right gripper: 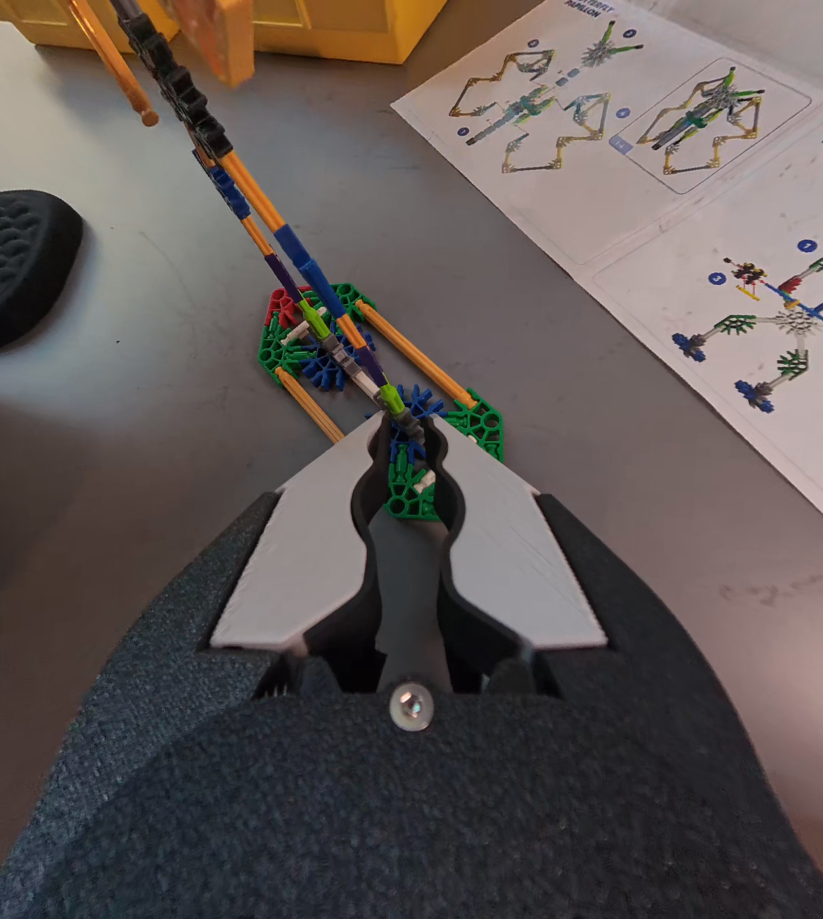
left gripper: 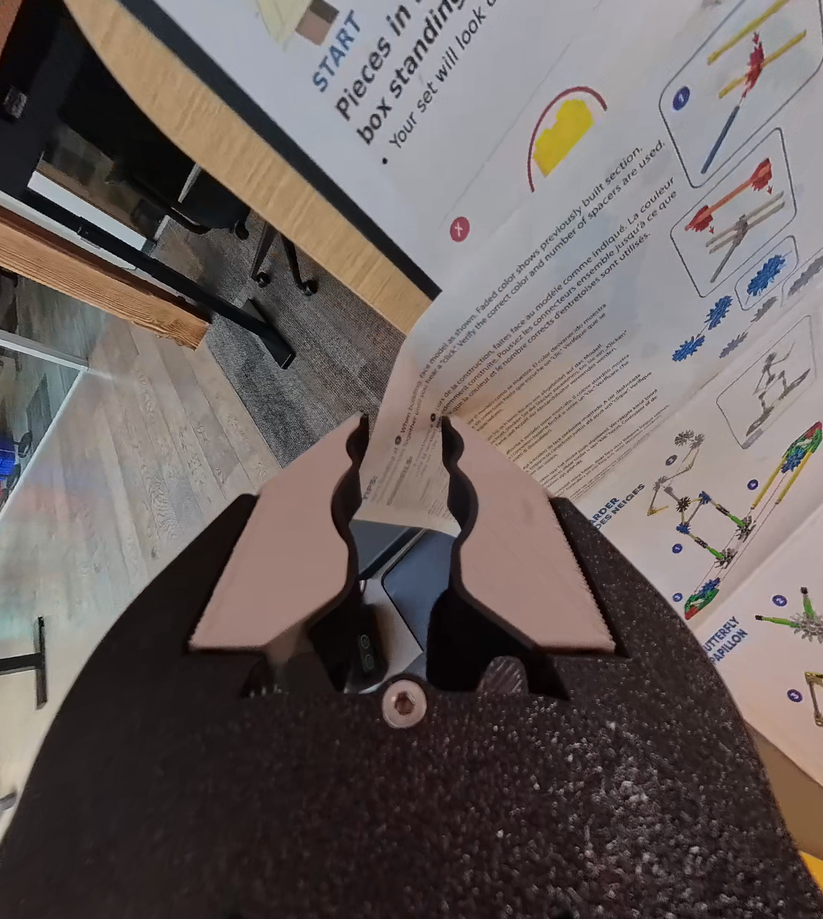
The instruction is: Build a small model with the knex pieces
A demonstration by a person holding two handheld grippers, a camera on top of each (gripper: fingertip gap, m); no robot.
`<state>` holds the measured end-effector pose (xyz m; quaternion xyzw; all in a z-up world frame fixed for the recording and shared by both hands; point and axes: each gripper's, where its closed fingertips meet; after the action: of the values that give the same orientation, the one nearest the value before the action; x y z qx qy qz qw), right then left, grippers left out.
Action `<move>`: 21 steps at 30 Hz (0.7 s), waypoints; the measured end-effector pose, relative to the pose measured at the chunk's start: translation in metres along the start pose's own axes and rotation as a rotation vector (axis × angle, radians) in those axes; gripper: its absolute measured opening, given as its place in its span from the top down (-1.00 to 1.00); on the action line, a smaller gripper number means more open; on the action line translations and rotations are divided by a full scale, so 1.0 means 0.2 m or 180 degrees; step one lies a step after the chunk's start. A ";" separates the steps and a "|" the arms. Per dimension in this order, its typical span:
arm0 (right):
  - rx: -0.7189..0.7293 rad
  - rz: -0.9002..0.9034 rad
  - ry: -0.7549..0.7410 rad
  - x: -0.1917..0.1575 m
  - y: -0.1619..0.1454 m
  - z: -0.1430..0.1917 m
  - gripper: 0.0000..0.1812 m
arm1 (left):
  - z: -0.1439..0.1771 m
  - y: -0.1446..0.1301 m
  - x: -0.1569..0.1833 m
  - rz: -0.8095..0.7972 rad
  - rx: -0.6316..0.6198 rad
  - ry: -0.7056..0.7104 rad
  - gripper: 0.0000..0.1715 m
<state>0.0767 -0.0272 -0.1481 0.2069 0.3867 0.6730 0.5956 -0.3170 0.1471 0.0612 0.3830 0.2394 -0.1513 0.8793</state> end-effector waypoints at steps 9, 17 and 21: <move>-0.0050 -0.0110 -0.0002 0.01 -0.03 -0.01 0.88 | 0.63 0.12 0.19 0.1005 0.1359 0.0118 0.56; -0.0070 -0.0210 -0.0031 0.03 -0.03 -0.01 0.88 | 0.96 -0.23 1.64 0.0935 0.1745 -0.2024 0.30; 0.0002 -0.0249 0.0063 0.02 -0.01 0.00 0.83 | 0.97 -0.39 2.06 0.0493 0.1697 -0.2723 0.13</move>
<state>0.0771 -0.0241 -0.1502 0.1851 0.4006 0.6511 0.6175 0.0528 -0.0839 -0.0924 0.5144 -0.2179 -0.2848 0.7790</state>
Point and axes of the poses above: each gripper's, where its closed fingertips meet, z back along the fingers, y out of its top, x = y × z across the jaws, and after that the axes turned 1 degree about -x, right-handed
